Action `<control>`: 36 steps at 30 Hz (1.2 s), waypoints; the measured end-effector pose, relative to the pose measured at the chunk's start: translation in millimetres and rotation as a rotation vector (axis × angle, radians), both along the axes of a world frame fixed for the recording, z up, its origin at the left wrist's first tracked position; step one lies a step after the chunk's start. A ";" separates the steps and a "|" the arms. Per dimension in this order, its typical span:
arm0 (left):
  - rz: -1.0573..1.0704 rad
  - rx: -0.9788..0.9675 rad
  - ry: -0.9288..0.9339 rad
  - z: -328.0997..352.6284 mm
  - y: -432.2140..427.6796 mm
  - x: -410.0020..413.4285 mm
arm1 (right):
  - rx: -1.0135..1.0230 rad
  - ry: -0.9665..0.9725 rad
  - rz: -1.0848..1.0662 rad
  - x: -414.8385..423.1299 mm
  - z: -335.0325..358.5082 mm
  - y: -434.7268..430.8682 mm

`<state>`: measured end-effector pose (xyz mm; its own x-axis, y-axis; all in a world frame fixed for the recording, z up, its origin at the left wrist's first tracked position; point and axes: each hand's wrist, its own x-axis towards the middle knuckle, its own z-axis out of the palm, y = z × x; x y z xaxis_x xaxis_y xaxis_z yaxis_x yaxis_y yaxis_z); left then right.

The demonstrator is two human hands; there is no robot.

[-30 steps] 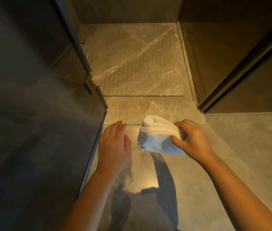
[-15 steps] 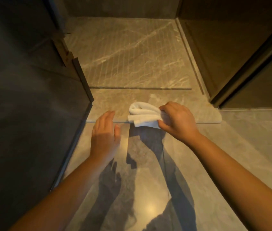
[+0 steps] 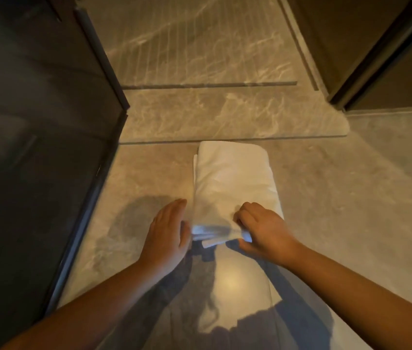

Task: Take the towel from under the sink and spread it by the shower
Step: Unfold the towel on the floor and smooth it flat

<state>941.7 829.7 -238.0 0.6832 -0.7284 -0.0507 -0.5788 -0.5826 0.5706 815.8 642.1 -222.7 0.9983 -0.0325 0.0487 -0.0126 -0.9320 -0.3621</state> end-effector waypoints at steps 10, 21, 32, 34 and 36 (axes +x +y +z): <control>0.015 -0.033 0.314 -16.9 3.8 -44.2 | -0.091 0.230 0.082 -15.0 -31.6 19.1; 0.583 -0.239 1.090 -6.2 -7.2 -29.8 | 0.260 0.208 -0.161 13.4 -31.7 38.3; 0.522 -0.448 1.175 15.0 -15.9 -26.4 | 0.392 0.181 -0.298 14.5 -9.2 35.2; 0.452 -0.464 1.161 22.8 -21.6 -28.0 | 0.442 0.160 -0.368 13.4 -3.3 32.8; 0.387 -0.462 1.126 30.6 -29.3 -28.6 | 0.524 0.096 -0.442 11.1 0.8 30.2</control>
